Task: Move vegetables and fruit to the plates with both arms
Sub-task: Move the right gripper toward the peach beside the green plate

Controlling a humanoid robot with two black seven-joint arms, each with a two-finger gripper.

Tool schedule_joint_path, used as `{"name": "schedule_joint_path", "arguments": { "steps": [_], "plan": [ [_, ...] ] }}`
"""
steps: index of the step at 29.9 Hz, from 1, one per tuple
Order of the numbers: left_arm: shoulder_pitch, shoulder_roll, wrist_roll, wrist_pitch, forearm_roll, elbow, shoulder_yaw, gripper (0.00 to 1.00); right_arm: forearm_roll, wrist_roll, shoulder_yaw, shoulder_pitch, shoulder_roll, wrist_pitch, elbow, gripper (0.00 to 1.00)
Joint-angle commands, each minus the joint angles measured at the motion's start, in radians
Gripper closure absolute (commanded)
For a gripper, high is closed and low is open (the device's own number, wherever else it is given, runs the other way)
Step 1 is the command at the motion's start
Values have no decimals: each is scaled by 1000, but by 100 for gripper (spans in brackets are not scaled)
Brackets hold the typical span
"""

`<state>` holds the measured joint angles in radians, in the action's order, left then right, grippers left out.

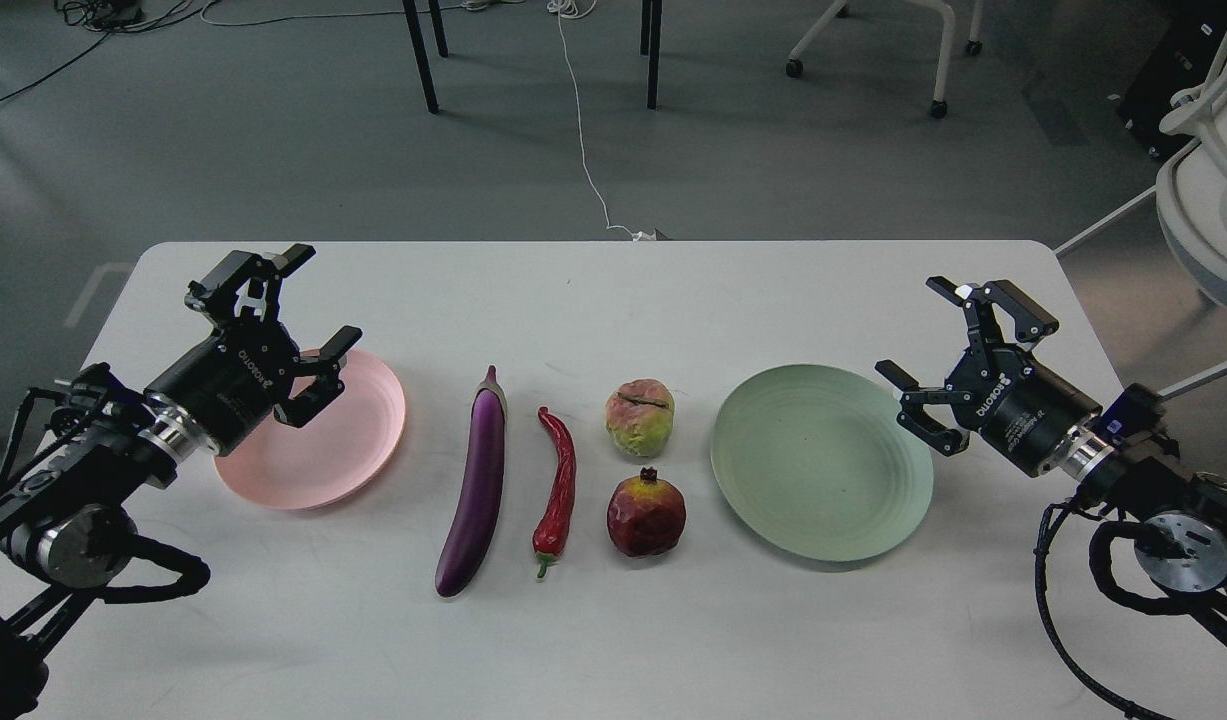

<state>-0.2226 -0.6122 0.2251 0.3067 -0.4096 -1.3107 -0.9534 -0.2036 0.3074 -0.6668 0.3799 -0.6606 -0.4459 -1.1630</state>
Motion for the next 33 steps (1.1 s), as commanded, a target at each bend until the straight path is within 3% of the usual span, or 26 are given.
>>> {"name": "schedule_joint_path", "arguments": {
  "steps": [1,4,8,10,12,17,23,28,33],
  "plan": [
    [5,19,2,-1,-3,1,-28,1,-22,2,1,11,-2,-4,0,1],
    [3,14,2,3,2,4,-28,1,-124,2,4,112,-14,-20,-3,1],
    [0,12,3,-1,2,18,-45,1,-461,22,131,371,-16,-43,15,1],
    [0,12,3,2,2,18,-57,1,-624,79,270,537,-8,-43,49,1],
    [-1,12,3,9,2,18,-79,1,-785,178,468,719,10,-43,89,1],
    [0,22,5,31,3,11,-105,1,-1074,181,879,1034,192,-43,178,1],
    [3,22,16,31,12,1,-108,1,-1211,181,967,1076,373,-43,219,1],
    [3,20,20,31,12,1,-120,1,-1252,181,1064,1074,519,-43,337,1],
    [5,20,22,31,14,1,-125,1,-1252,181,1075,1062,599,-43,400,1]
  ]
}}
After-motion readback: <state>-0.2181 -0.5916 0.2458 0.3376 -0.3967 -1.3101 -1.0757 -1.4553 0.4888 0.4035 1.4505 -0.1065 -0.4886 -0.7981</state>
